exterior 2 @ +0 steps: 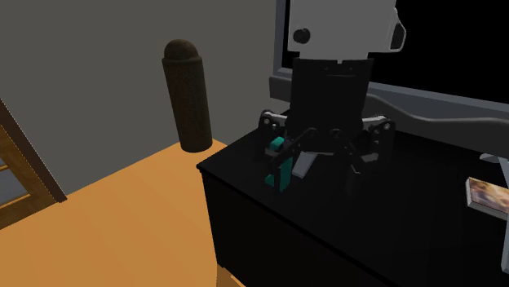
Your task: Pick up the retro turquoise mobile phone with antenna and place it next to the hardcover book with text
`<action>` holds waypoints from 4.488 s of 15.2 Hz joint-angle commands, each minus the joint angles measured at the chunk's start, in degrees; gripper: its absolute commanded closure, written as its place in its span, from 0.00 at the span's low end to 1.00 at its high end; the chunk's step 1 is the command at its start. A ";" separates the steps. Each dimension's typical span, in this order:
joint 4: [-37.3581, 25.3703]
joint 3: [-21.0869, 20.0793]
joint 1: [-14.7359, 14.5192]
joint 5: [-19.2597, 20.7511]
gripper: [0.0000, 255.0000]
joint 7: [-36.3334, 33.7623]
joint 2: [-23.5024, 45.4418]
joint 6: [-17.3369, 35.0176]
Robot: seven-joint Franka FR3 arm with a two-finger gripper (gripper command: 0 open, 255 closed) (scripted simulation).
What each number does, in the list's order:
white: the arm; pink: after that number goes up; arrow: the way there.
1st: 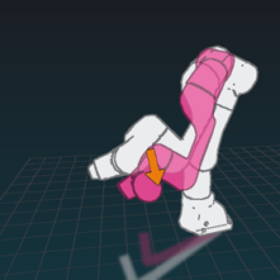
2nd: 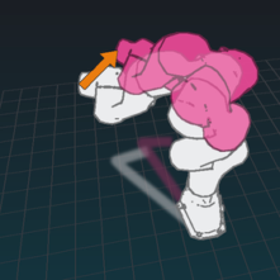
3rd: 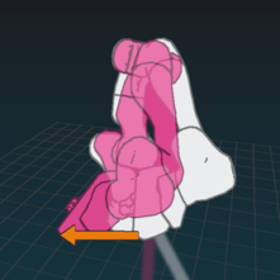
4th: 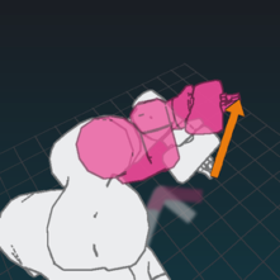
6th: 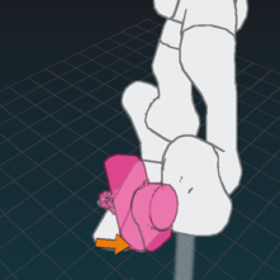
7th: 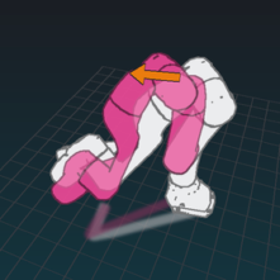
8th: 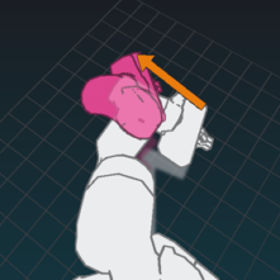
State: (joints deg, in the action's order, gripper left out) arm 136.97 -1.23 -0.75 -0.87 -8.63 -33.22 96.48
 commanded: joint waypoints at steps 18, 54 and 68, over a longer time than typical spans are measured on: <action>-28.11 0.72 1.21 -1.56 0.00 -2.94 39.02 17.52; -46.25 1.03 1.65 -2.44 1.00 -3.99 57.00 20.03; -54.23 1.07 1.69 -2.25 1.00 -4.50 55.08 10.14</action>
State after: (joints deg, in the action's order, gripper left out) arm 83.42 -0.15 0.96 -3.14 -13.05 21.93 107.35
